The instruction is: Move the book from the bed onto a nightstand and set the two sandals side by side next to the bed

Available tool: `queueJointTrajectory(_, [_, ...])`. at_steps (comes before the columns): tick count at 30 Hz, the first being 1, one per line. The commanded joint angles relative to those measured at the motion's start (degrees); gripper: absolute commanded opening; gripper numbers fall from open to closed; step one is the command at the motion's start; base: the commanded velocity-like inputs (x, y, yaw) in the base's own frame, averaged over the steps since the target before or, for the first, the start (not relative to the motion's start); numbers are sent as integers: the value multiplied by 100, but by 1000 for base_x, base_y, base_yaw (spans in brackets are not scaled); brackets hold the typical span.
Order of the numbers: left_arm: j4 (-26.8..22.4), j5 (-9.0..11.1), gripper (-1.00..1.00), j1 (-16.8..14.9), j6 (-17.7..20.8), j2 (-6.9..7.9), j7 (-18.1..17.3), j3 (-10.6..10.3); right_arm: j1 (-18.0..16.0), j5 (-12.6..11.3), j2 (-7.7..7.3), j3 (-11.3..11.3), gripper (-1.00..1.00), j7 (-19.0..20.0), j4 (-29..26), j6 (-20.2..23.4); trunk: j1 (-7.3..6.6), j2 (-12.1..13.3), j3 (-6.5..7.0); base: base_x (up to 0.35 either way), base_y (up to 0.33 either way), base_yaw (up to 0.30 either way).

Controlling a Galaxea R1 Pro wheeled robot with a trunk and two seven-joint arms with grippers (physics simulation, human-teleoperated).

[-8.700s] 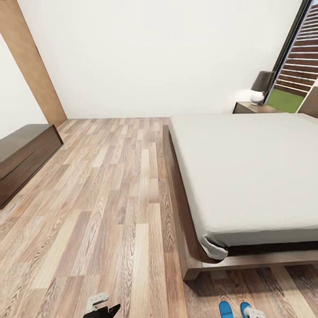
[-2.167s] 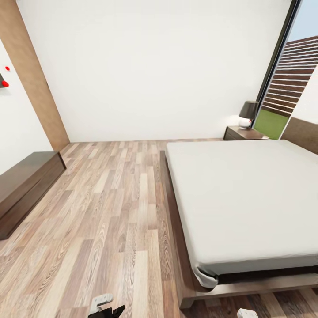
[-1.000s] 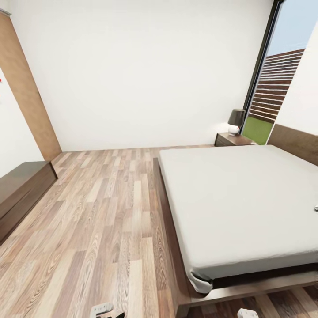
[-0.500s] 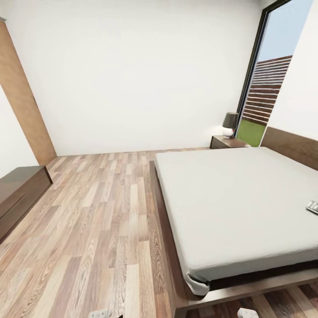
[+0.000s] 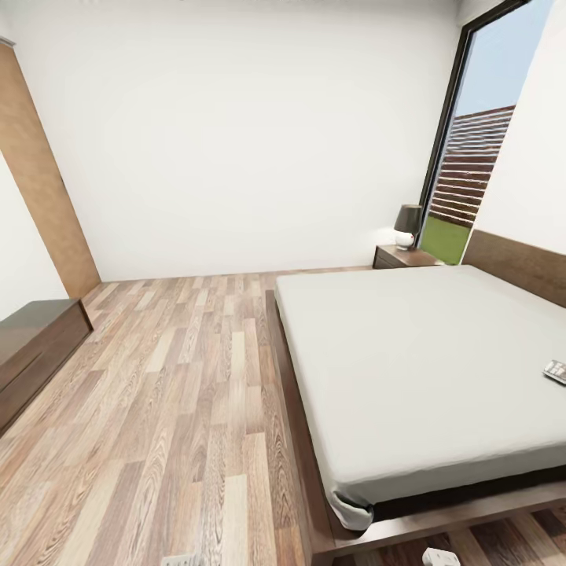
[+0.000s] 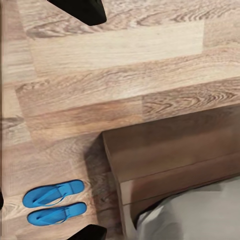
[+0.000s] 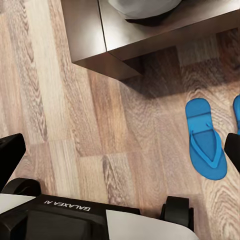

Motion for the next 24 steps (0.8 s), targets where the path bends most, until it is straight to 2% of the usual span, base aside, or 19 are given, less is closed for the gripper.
queueJointTrajectory(1, [17, 17, 100, -5, 10, 4, -41, 46, -3, -38, -3, -9, 100, 22, 3, 16, 0, -3, -5, 0, 0, 0])
queueJointTrajectory(12, [39, 25, 100, -5, 16, -1, -32, 41, -3, -28, 4, -9, 100, 22, 11, 16, 0, -3, 2, 0, 0, -15])
queueJointTrajectory(24, [42, 25, 100, -5, 7, -7, -22, 41, -3, -28, 0, -7, 100, 20, 10, 16, 0, -3, 92, 0, 0, -145])
